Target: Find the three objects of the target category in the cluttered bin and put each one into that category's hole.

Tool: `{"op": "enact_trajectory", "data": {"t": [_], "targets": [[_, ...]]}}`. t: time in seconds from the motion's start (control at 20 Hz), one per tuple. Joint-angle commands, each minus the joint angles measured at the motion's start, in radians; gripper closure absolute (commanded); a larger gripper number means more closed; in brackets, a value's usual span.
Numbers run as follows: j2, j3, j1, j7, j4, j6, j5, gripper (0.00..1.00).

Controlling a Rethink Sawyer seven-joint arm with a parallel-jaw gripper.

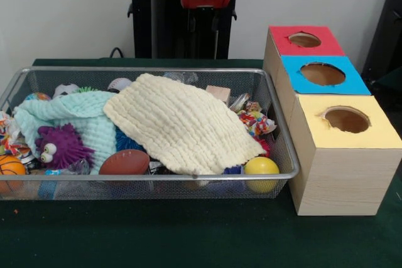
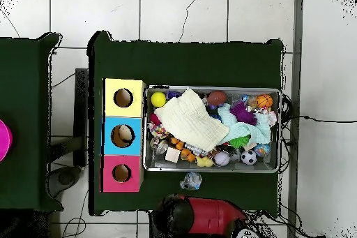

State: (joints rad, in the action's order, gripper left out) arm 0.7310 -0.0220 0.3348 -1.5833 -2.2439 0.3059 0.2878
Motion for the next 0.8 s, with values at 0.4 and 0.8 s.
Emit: {"op": "enact_trajectory", "data": {"t": [0.4, 0.8], "targets": [[0.077, 0.066, -0.014, -0.128, -0.015, -0.046, -0.013, 0.0], [-0.033, 0.077, -0.037, -0.123, 0.148, 0.056, -0.071, 0.0]]}}
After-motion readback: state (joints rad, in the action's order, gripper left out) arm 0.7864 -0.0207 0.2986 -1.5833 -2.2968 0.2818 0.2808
